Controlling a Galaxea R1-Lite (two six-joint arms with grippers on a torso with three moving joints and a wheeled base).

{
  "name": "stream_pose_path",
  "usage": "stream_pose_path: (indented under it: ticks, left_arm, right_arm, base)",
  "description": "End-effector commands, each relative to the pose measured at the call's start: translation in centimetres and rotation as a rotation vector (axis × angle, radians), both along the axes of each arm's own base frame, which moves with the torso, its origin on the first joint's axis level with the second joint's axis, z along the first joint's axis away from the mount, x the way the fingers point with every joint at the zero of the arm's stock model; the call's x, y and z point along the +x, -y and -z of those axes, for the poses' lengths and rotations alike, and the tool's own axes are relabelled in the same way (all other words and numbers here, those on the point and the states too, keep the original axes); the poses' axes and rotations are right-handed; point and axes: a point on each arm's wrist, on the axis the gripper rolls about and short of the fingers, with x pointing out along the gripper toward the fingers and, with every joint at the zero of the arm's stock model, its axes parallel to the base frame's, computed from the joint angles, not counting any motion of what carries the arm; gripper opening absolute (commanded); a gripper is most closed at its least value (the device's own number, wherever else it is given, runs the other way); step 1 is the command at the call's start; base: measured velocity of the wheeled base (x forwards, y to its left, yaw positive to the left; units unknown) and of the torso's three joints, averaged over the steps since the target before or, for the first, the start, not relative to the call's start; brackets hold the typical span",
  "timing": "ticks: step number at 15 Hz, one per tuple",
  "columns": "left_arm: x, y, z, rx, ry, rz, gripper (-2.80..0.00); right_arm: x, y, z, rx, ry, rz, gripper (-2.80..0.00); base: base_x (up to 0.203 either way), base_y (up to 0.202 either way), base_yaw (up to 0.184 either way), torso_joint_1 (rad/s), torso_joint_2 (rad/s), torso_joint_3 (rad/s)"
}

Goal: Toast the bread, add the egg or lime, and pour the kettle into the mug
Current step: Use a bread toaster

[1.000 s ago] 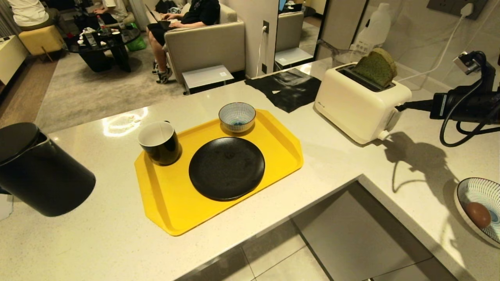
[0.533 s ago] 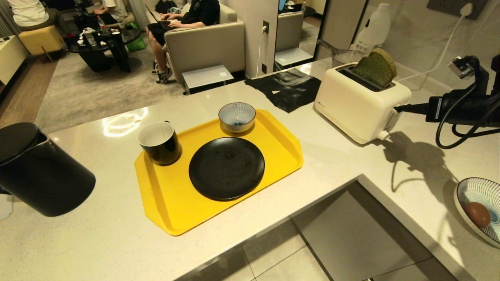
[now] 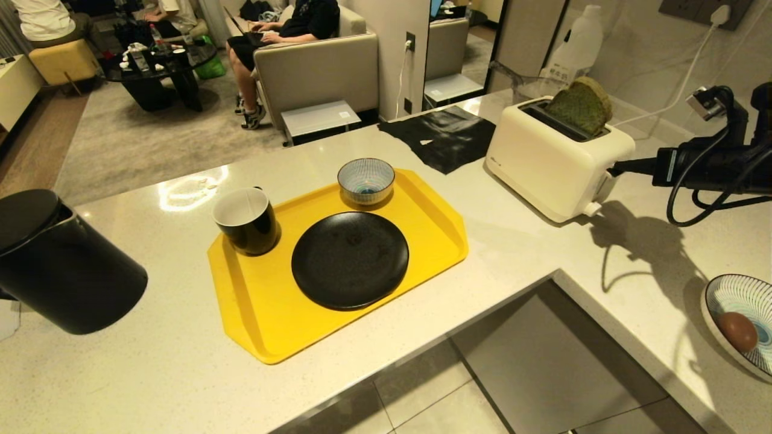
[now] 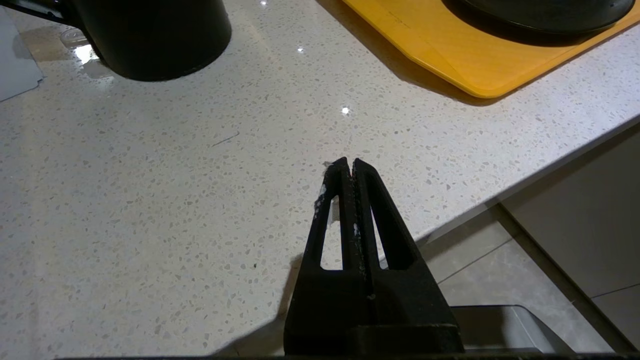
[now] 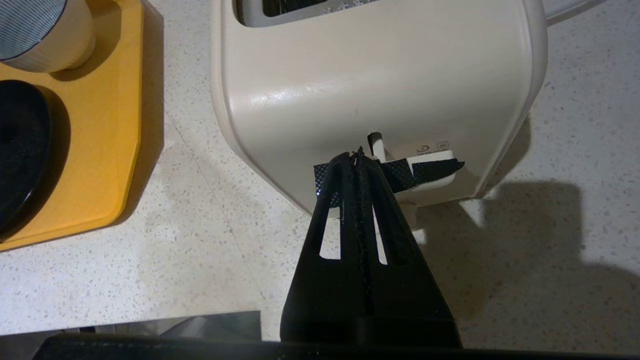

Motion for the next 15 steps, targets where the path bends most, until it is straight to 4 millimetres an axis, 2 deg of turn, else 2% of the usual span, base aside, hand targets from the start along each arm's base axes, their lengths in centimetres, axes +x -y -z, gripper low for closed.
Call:
stream_pose_path:
  ticks: [1,15]
  left_arm:
    - [0.0,0.0,0.0,0.000,-0.001,0.000,-2.80]
    - [0.0,0.0,0.0,0.000,-0.001,0.000,-2.80]
  right_arm:
    - [0.3,0.1,0.4,0.002,-0.008,-0.002,-2.80]
    - [1.5,0.4,2.5,0.006,-0.064,0.004,-2.80]
  base:
    - [0.000,0.000,0.000,0.000,0.00,0.000]
    - [0.000,0.000,0.000,0.000,0.00,0.000]
